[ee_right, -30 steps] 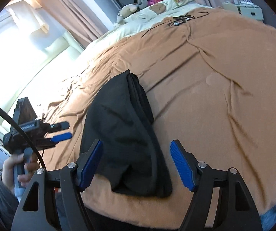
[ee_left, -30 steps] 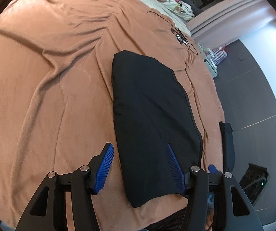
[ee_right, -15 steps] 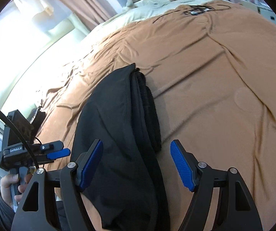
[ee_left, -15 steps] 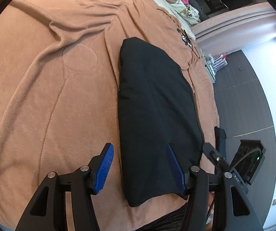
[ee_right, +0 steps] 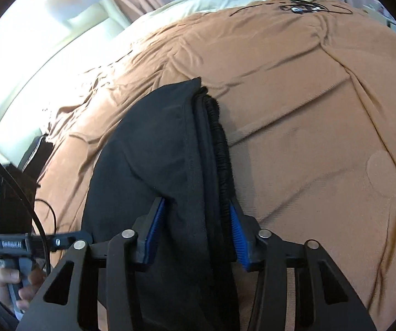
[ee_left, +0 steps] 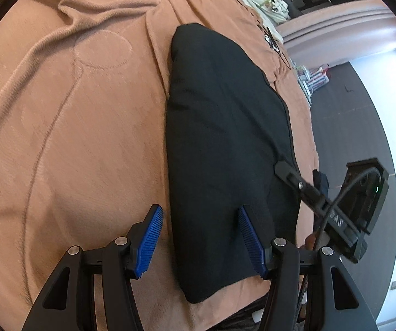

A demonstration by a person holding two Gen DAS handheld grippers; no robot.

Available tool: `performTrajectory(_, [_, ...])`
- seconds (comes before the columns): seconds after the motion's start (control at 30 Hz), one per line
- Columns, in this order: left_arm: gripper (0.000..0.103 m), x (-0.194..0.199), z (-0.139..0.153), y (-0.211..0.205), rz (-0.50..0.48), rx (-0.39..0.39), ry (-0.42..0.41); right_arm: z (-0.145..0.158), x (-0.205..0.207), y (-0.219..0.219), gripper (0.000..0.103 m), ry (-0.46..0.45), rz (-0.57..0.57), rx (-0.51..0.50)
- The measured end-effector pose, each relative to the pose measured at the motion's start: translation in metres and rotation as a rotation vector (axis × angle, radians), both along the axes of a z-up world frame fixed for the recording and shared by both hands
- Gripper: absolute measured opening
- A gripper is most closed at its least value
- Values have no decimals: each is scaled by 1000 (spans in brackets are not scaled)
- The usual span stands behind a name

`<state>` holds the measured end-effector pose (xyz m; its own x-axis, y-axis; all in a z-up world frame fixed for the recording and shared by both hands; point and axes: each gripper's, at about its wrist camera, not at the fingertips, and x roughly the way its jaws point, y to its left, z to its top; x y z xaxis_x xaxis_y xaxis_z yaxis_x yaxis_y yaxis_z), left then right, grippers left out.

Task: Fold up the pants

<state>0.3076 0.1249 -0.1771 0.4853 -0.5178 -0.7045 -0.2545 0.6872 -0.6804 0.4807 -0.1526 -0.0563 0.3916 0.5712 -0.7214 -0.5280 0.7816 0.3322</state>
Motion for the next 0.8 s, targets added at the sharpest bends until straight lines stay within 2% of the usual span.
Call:
performTrajectory(0.1, [58, -3, 1, -2, -15, -19, 5, 1, -2, -8, 24, 3, -25, 31])
performTrajectory(0.17, [52, -4, -1, -5, -26, -15, 14, -3, -3, -14, 24, 20, -48, 42])
performTrajectory(0.27, [40, -5, 0, -8, -42, -8, 22, -8, -4, -18, 24, 52, -60, 63])
performTrajectory(0.33, [24, -7, 1, -7, -42, -10, 20, -8, -4, -19, 24, 61, -59, 76])
performTrajectory(0.43, [16, -7, 5, -3, -43, -17, 13, -11, -3, -21, 24, 85, -56, 92])
performTrajectory(0.6, [14, -1, 17, 3, -50, -27, 6, -16, -6, -26, 24, 147, -57, 137])
performTrajectory(0.8, [14, 0, 34, 21, -53, 17, 1, -20, -19, -19, 24, 213, 2, 163])
